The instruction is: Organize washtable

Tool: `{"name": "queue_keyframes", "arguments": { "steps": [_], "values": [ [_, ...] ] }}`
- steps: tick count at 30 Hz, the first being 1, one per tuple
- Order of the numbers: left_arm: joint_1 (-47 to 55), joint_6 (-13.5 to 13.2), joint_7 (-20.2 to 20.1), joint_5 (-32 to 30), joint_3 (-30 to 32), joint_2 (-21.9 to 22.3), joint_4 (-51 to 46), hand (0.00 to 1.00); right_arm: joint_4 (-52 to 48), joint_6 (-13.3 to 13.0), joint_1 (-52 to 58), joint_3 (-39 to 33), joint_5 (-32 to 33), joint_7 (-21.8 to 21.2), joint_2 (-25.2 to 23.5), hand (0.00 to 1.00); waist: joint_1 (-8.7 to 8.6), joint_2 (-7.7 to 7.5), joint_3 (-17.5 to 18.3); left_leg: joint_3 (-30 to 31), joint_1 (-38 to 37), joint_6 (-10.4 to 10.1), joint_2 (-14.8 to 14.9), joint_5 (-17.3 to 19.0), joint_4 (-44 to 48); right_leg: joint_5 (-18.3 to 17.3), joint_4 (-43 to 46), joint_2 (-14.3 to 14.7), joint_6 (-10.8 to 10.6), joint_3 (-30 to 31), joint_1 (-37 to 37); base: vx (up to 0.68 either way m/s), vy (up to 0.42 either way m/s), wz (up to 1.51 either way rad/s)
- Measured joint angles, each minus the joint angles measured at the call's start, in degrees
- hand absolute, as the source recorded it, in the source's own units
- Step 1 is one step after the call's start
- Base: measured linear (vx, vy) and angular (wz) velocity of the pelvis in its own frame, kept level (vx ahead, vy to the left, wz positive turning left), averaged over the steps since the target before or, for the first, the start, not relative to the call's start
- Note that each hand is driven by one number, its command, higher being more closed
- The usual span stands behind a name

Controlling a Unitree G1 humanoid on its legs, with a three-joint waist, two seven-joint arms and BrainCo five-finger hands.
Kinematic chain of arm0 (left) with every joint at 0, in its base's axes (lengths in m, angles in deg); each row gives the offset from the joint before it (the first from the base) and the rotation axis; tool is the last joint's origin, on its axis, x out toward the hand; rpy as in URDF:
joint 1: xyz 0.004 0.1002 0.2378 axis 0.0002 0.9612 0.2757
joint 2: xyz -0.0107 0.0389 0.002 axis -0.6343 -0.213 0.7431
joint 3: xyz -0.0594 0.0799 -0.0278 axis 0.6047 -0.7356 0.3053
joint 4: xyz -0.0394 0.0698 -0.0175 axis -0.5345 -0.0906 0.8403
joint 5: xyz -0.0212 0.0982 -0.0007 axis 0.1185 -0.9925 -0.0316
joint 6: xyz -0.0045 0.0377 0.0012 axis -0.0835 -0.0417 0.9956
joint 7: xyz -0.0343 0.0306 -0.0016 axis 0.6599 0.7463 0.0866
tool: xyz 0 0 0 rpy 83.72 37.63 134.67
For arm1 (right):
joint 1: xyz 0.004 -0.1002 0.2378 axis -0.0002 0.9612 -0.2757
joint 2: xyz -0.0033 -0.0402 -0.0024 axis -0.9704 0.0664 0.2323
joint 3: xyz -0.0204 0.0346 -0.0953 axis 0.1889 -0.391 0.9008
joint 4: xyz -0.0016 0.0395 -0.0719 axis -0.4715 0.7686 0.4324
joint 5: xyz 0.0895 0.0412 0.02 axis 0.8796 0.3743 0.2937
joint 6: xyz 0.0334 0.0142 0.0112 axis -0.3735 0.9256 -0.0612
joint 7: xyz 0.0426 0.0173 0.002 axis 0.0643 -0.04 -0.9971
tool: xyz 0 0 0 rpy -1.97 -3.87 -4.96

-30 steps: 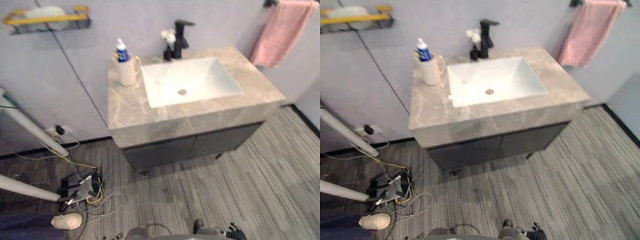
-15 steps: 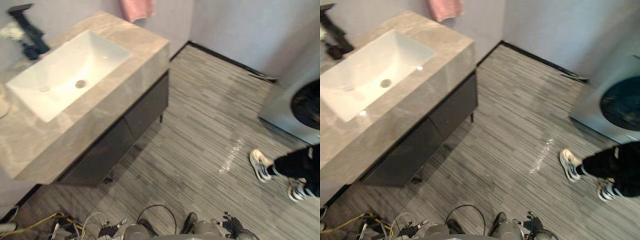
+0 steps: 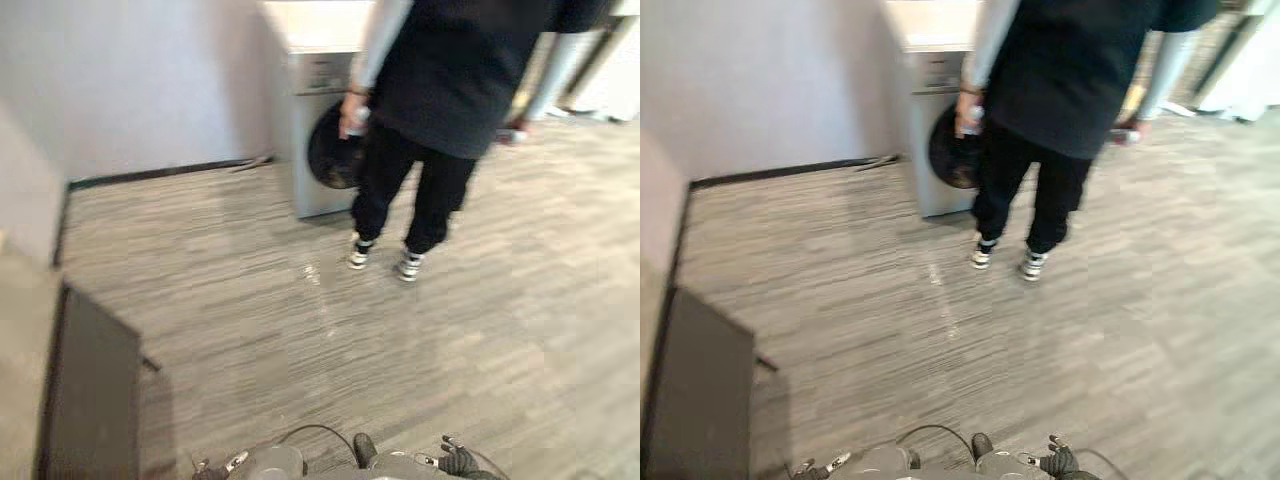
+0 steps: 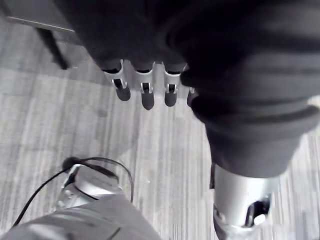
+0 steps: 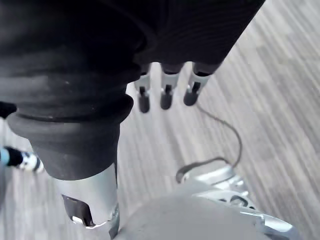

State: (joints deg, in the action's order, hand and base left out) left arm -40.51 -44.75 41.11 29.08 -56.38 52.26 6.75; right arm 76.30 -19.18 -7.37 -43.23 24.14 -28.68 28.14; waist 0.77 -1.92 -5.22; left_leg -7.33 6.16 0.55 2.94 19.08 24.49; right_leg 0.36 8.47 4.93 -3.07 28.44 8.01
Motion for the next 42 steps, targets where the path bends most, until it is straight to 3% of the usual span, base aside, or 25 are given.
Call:
{"name": "queue_keyframes", "arguments": {
  "steps": [2,3,4,5,6,7,8,9,10,11,12,13,15,16,17,18,20,22,24,26,27,28,33,36,42],
  "values": [
    [0.42,0.01,0.04,-0.57,0.31,0.05,0.69,0.0,-0.93,-0.6,0.31,-0.47,0.25,0.09,0.4,0.0,0.01,0.35,0.7,-7.85,-1.03,0.12,1.14,-0.08,0.38,2.99,0.34,1.23,0.62,-1.04,2.41,0.1,0.23,-2.47],
    [0.13,0.06,-0.01,-0.66,0.32,0.46,1.74,0.0,-0.87,-0.43,0.06,-0.6,0.47,0.09,0.57,0.0,-0.3,1.81,1.62,-11.6,-0.87,-0.39,2.34,-0.43,1.27,7.24,-1.17,2.23,3.74,-6.25,3.72,0.09,0.214,-2.53],
    [-0.01,-0.14,-0.24,-0.52,0.32,0.37,2.15,0.0,-0.41,-0.44,-0.59,-0.59,1.32,0.16,0.48,0.0,-0.05,0.91,1.53,-13.83,1.01,-2.67,3.31,-1.81,7.43,8.68,-1.38,-0.18,8.07,-18.81,3.97,0.04,0.136,-2.37],
    [-0.23,-0.54,-0.33,-0.41,0.15,-0.21,2.0,0.0,0.0,-0.35,-0.93,-0.78,1.42,0.22,0.08,0.0,-0.02,-0.14,1.18,-13.11,3.21,-2.84,3.33,-2.65,11.52,7.91,-1.35,-1.72,9.43,-25.17,3.9,-0.07,0.018,-2.31],
    [-0.01,-1.19,-0.31,-0.4,-1.38,-0.35,2.15,0.0,0.87,0.04,-1.37,-1.81,1.28,-0.32,1.29,0.0,-0.02,2.39,1.04,-10.56,1.77,2.82,4.7,-2.23,-1.03,0.53,3.43,-4.26,10.82,-43.75,5.1,-0.1,-0.008,-1.8],
    [-0.5,-0.89,-0.18,-0.41,-2.41,-0.74,2.76,0.0,1.48,0.18,-1.58,-2.1,1.32,-0.18,1.36,0.0,-0.03,0.98,0.42,-14.67,-0.62,2.68,2.91,-3.38,-2.72,-3.48,7.64,-8.63,9.34,-50.76,4.95,-0.08,0.055,-2.71],
    [0.43,-0.42,-0.05,-0.27,-4.07,0.06,3.48,0.0,1.68,-0.09,-1.28,-3.07,1.31,0.04,1.87,0.0,0.09,3.55,0.48,-22.27,-5.66,2.3,3.41,-4.21,-6.98,-8.62,12.7,-13.06,8.48,-64.2,2.28,-0.01,0.1,-2.18],
    [0.85,-0.26,-0.09,-0.36,-4.99,0.09,3.82,0.0,1.7,-0.33,-1.18,-3.18,1.33,0.08,2.17,0.0,-0.14,3.82,0.57,-24.76,-7.05,2.27,3.51,-4.23,-7.8,-9.44,13.44,-13.45,7.94,-66.75,1.16,-0.02,0.114,-2.27],
    [0.79,-0.07,-0.15,-0.43,-5.38,0.05,3.89,0.0,1.73,-0.43,-1.21,-3.3,1.32,0.15,2.23,0.0,-0.2,3.97,0.61,-27.47,-8.02,2.26,3.34,-4.22,-8.73,-9.76,13.16,-13.95,7.45,-67.41,-0.32,-0.08,0.028,-1.54],
    [0.36,-0.04,-0.17,-0.43,-5.5,-0.27,3.94,0.0,1.89,-0.26,-0.6,-3.42,1.32,0.2,2.06,0.0,-0.77,3.9,0.82,-30.4,-9.03,1.88,3.04,-3.98,-9.72,-10.16,11.66,-13.72,6.52,-64.3,-1.06,-0.03,-0.041,-1.42],
    [-0.04,-0.06,-0.23,-0.57,-5.52,-0.83,4.16,0.0,1.95,-0.21,-0.38,-3.6,1.37,0.2,1.4,0.0,-1.48,2.76,1.22,-32.35,-8.92,1.73,3.2,-3.89,-9.57,-9.89,9.42,-12.82,5.89,-61.99,-2.01,-0.01,-0.096,-1.17],
    [-0.18,-0.1,-0.23,-0.56,-5.5,-1.13,4.23,0.0,2.0,-0.09,-0.4,-4.03,1.33,0.21,0.93,0.0,-1.71,2.78,1.15,-33.46,-8.6,1.41,3.68,-3.72,-8.91,-9.9,6.93,-11.83,4.4,-60.7,-2.7,0.05,-0.117,-0.94],
    [-0.32,-0.03,-0.27,-0.52,-4.9,-1.6,4.37,0.0,2.83,0.15,0.09,-5.55,1.58,0.2,0.19,0.0,-1.75,2.2,1.03,-36.21,-7.42,0.03,8.26,-3.48,-0.66,-7.57,1.4,-8.08,5.01,-56.4,-3.8,0.02,-0.192,-1.19],
    [-0.22,-0.02,-0.26,-0.5,-4.64,-1.62,4.34,0.0,3.05,0.16,0.1,-5.69,1.67,0.2,0.15,0.0,-1.65,2.09,1.08,-36.1,-6.75,0.03,9.64,-3.47,2.72,-7.33,0.61,-7.51,5.07,-55.26,-4.07,0.0,-0.24,-1.17],
    [-0.03,-0.06,-0.28,-0.52,-4.53,-1.47,4.21,0.0,3.18,0.15,0.12,-5.8,2.05,0.22,0.11,0.0,-1.36,1.61,1.03,-35.09,-4.83,0.09,13.07,-3.64,10.56,-6.88,-0.15,-6.3,5.1,-52.86,-4.66,-0.03,-0.151,-1.1],
    [0.11,-0.08,-0.21,-0.26,-3.96,-1.13,4.19,0.0,3.41,0.15,0.04,-5.74,2.42,0.25,0.47,0.0,-0.96,2.47,0.34,-31.32,-1.63,1.38,15.78,-3.76,18.22,-6.61,-0.45,-4.78,5.3,-50.08,-4.79,-0.01,-0.135,-1.46],
    [0.01,-0.06,-0.19,-0.26,-3.08,0.36,3.78,0.0,4.43,0.19,-0.22,-5.86,2.64,0.28,1.6,0.0,0.22,3.73,0.21,-19.59,1.72,0.3,14.02,-3.45,18.85,-6.04,-0.8,-3.76,4.99,-45.92,-4.78,0.02,-0.035,-1.32],
    [0.16,-0.09,0.04,-0.06,-3.1,0.97,3.62,0.0,4.6,0.16,-0.15,-6.39,3.42,0.25,1.64,0.0,0.21,4.02,0.07,-8.85,1.96,-0.46,9.75,-3.77,9.07,-5.03,-2.67,-3.83,3.48,-42.35,-5.18,0.06,0.043,-1.08],
    [0.05,-0.09,0.14,0.22,-3.29,0.94,3.65,0.0,4.5,0.06,0.13,-6.75,3.66,0.23,1.69,0.0,0.09,4.52,0.19,-3.17,0.77,-3.88,8.0,-6.4,-3.62,-2.95,-4.68,-3.71,2.9,-40.95,-5.31,0.11,0.136,-0.83],
    [-0.36,-0.15,0.12,0.22,-3.31,0.88,3.74,0.0,4.47,0.01,0.67,-7.18,3.76,0.3,1.53,0.0,0.04,4.39,0.62,-3.34,-1.08,-4.79,6.62,-8.62,-8.45,-1.83,-6.49,-4.34,1.53,-39.19,-6.06,0.13,0.166,-0.29],
    [-0.41,-0.48,0.18,0.25,-3.33,0.56,3.85,0.0,4.52,0.07,0.87,-7.77,3.76,0.33,1.04,0.0,-0.04,3.7,0.57,-3.85,-2.82,-4.13,5.26,-9.5,-11.56,-1.02,-7.61,-5.47,0.71,-38.76,-6.94,0.11,0.136,0.02],
    [-0.4,-0.53,0.2,0.23,-3.39,0.34,3.93,0.0,4.5,0.03,1.54,-8.01,3.77,0.36,0.73,0.0,-0.04,3.34,0.78,-3.85,-3.89,-3.56,3.98,-10.44,-13.64,-0.47,-7.97,-6.38,1.28,-38.69,-7.25,0.1,0.17,0.15],
    [-0.16,-0.93,0.17,0.21,-5.41,0.11,4.32,0.0,4.7,0.05,1.86,-7.66,4.02,0.25,0.54,0.0,0.01,3.19,1.24,-4.03,-9.14,-1.74,-0.2,-12.22,-20.45,0.52,-8.85,-9.18,0.34,-36.5,-9.83,0.11,0.18,0.14],
    [-0.16,-1.39,0.21,0.22,-6.9,-0.58,4.46,0.0,5.26,0.01,1.69,-7.31,3.64,0.3,0.41,0.0,0.05,2.75,1.5,-4.15,-10.18,-1.73,-0.94,-12.23,-20.98,2.95,-9.04,-9.55,0.04,-35.8,-9.91,0.13,0.131,-0.01],
    [-0.12,-1.41,-0.03,0.19,-7.66,-1.52,4.77,0.0,5.3,-0.15,1.65,-5.27,3.62,0.29,0.1,0.0,-0.03,1.58,1.5,-5.39,-12.09,-1.72,-2.31,-12.24,-21.4,3.59,-10.72,-10.63,-0.76,-34.12,-11.71,0.03,0.066,-0.21]
  ]
}}
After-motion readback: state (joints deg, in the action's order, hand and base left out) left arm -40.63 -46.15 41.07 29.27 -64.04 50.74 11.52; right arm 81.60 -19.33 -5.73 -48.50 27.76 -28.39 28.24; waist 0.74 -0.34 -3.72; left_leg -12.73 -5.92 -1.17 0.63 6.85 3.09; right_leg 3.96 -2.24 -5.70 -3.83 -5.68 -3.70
